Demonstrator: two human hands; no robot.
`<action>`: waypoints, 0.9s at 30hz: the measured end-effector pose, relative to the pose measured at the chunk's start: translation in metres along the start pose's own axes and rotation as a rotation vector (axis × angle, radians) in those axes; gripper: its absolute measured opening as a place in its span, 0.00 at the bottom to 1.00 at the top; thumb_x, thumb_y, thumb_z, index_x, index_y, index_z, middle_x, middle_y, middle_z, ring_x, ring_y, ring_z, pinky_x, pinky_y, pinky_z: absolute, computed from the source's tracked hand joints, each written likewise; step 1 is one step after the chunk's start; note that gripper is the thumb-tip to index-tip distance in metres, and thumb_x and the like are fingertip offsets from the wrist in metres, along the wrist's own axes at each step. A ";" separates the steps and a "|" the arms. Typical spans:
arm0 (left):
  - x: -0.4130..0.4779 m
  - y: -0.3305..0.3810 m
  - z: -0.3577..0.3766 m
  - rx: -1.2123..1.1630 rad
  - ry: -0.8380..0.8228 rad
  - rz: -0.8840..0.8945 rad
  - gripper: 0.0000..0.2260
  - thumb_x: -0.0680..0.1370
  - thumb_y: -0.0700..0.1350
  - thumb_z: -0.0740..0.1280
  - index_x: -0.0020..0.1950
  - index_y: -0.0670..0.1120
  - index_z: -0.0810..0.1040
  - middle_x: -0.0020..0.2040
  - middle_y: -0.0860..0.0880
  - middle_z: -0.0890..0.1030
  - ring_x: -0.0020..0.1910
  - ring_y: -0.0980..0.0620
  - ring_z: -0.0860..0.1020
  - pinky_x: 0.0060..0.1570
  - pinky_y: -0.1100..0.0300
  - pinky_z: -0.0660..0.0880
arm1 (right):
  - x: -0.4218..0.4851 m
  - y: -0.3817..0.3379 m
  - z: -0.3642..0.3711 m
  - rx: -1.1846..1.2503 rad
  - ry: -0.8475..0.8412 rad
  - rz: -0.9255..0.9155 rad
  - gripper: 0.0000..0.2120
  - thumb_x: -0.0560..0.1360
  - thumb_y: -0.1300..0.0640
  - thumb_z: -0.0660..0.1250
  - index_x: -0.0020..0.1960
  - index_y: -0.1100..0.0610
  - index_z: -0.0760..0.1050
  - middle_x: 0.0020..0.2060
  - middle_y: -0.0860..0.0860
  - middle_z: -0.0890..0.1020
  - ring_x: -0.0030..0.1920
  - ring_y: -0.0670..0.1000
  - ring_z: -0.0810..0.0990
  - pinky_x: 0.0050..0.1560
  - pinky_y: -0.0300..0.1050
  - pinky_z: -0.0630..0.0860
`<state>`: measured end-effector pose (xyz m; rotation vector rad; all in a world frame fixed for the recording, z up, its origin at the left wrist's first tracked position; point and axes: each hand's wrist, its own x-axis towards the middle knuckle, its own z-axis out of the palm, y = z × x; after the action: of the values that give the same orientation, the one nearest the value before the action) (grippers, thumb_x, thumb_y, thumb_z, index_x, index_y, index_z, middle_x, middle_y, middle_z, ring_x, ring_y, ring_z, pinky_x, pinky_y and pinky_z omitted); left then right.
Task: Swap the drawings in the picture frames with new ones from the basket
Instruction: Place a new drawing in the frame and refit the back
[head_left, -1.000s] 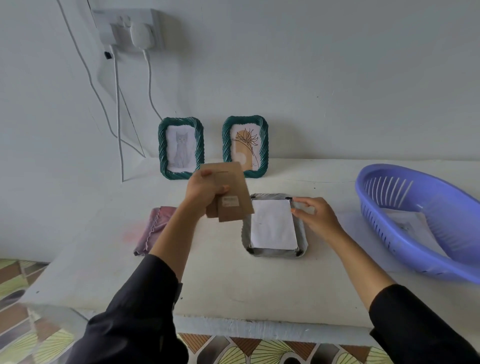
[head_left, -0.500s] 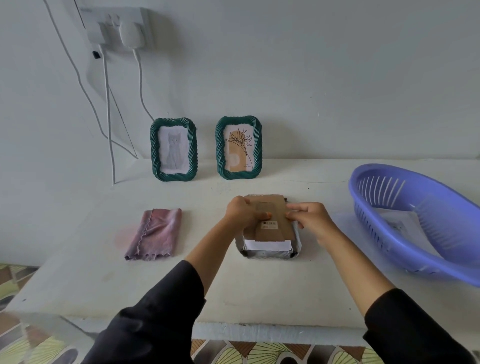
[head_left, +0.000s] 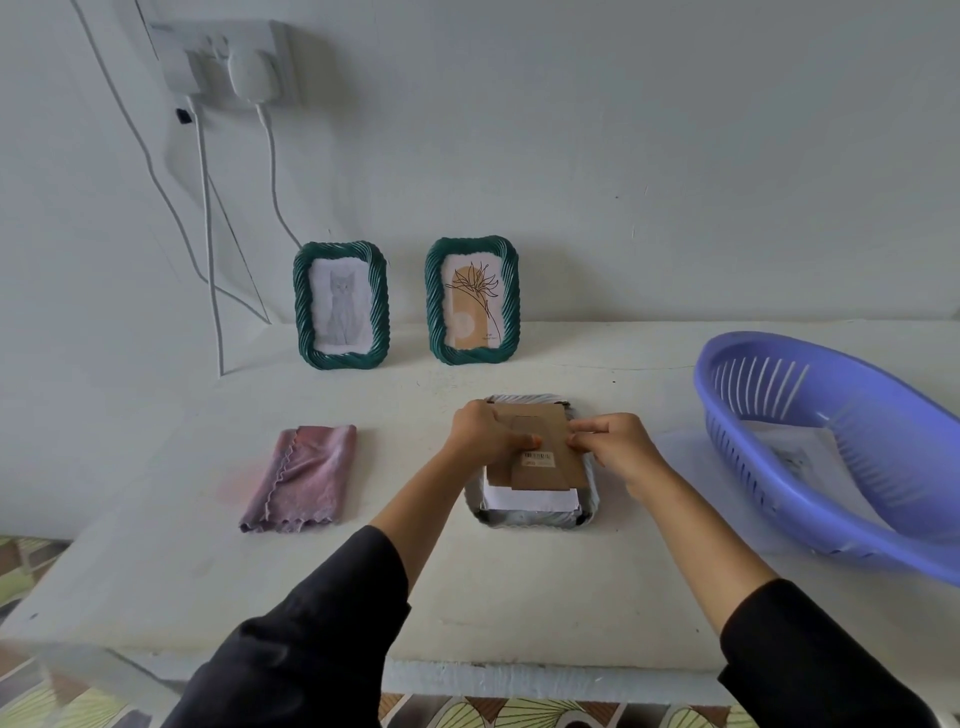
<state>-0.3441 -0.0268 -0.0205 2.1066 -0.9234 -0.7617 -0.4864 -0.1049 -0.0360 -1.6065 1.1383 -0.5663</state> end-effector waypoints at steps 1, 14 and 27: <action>0.000 -0.001 0.000 0.002 0.000 0.000 0.29 0.67 0.49 0.76 0.61 0.34 0.73 0.50 0.38 0.78 0.43 0.50 0.70 0.48 0.54 0.75 | 0.001 0.001 0.000 -0.005 0.002 0.001 0.14 0.72 0.68 0.66 0.57 0.66 0.78 0.40 0.53 0.80 0.35 0.43 0.74 0.26 0.23 0.67; 0.004 -0.004 0.004 0.119 -0.001 0.053 0.24 0.69 0.52 0.74 0.56 0.37 0.75 0.41 0.48 0.71 0.40 0.52 0.70 0.32 0.66 0.65 | 0.006 0.004 0.003 -0.008 0.019 0.038 0.14 0.71 0.68 0.67 0.57 0.65 0.78 0.52 0.60 0.82 0.48 0.51 0.77 0.55 0.42 0.73; 0.010 -0.017 0.005 0.364 0.036 0.100 0.25 0.73 0.58 0.68 0.58 0.40 0.73 0.54 0.42 0.79 0.55 0.43 0.76 0.54 0.52 0.73 | 0.010 0.006 0.009 -0.041 0.080 0.101 0.12 0.69 0.66 0.68 0.53 0.62 0.81 0.51 0.59 0.83 0.52 0.56 0.80 0.60 0.51 0.76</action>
<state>-0.3354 -0.0278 -0.0389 2.3534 -1.2117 -0.5327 -0.4772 -0.1091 -0.0463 -1.5634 1.2904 -0.5479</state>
